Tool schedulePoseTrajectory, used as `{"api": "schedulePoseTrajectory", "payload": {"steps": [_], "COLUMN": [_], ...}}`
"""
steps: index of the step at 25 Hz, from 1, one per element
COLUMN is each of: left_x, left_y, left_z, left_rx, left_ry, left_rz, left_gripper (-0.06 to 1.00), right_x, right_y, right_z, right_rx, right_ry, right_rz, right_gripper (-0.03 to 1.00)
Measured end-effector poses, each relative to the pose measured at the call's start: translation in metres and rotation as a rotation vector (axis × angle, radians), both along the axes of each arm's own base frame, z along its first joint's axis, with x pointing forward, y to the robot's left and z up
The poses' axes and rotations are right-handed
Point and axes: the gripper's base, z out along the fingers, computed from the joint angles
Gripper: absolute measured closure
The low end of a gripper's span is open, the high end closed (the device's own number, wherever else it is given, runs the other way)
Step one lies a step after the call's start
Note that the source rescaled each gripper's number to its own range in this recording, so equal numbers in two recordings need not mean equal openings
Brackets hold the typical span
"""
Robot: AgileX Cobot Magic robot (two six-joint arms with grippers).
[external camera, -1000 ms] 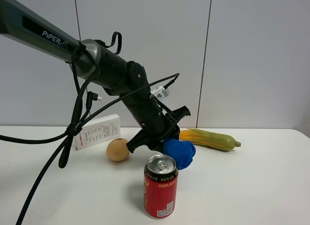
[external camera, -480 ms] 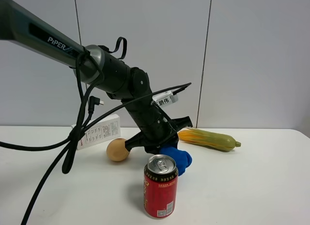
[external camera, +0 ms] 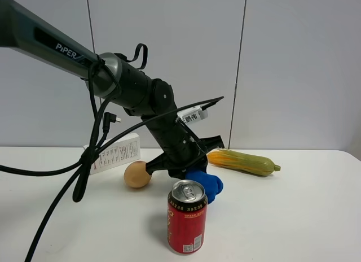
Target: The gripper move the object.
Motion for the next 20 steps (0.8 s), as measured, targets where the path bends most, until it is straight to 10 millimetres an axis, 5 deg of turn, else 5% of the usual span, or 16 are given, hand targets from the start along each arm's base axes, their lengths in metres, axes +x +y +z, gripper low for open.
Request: {"api": "schedulePoseTrajectory", "payload": {"steps": [1, 5, 7, 15, 20], "left_x": [0.0, 0.001, 0.001, 0.002, 0.005], "left_y": [0.0, 0.0, 0.0, -0.001, 0.0], "left_z": [0.0, 0.0, 0.0, 0.003, 0.03], "left_rx": [-0.001, -0.02, -0.03, -0.03, 0.017], "left_ry": [-0.001, 0.009, 0.02, 0.017, -0.05], "left_rz": [0.0, 0.032, 0.052, 0.058, 0.002], "left_gripper": [0.86, 0.25, 0.09, 0.01, 0.01], "right_x": [0.0, 0.0, 0.0, 0.0, 0.0], "right_y": [0.0, 0.0, 0.0, 0.0, 0.0], "right_z": [0.0, 0.0, 0.0, 0.0, 0.0], "right_rx": [0.0, 0.0, 0.0, 0.0, 0.0], "right_ry": [0.0, 0.0, 0.0, 0.0, 0.0], "right_rz": [0.0, 0.0, 0.0, 0.0, 0.0], "right_gripper": [-0.03, -0.03, -0.03, -0.03, -0.03]}}
